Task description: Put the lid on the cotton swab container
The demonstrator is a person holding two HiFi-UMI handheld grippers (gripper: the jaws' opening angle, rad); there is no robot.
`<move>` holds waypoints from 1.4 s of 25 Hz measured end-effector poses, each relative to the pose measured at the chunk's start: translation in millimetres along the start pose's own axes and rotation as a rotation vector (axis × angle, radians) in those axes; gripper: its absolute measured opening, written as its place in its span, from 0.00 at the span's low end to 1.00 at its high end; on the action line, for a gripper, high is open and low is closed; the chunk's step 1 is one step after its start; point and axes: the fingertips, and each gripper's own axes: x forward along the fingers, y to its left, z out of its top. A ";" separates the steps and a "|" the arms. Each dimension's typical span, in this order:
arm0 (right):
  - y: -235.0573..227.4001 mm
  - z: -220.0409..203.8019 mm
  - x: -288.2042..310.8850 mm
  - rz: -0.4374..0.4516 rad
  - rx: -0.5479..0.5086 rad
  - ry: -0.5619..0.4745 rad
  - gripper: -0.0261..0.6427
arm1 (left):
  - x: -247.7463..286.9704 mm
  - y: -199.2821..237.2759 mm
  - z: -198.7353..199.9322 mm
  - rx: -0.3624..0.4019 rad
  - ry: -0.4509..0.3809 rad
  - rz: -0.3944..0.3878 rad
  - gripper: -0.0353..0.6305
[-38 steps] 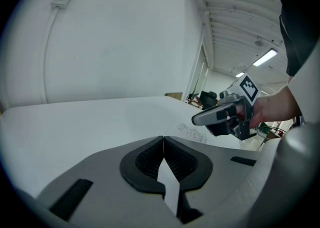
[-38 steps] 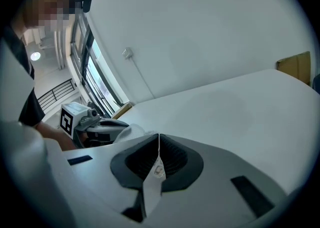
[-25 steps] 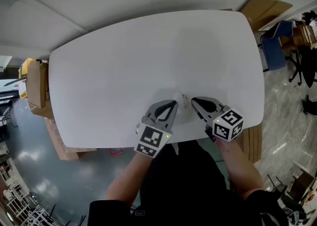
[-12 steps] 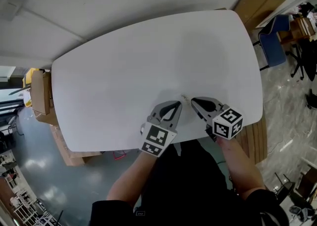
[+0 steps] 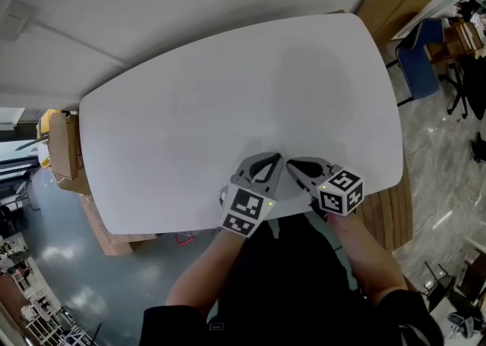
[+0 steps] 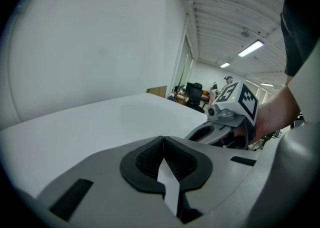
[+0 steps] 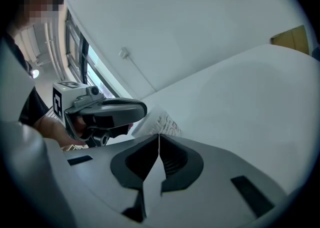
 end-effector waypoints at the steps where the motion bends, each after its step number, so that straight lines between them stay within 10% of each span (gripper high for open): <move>1: 2.7 -0.6 0.7 0.008 -0.002 0.002 0.06 | 1.3 -0.3 -1.0 0.001 0.004 0.001 0.07; 35: 23.1 60.4 -16.1 0.004 -0.093 -0.070 0.06 | -8.4 -5.5 31.1 0.057 -0.064 -0.026 0.07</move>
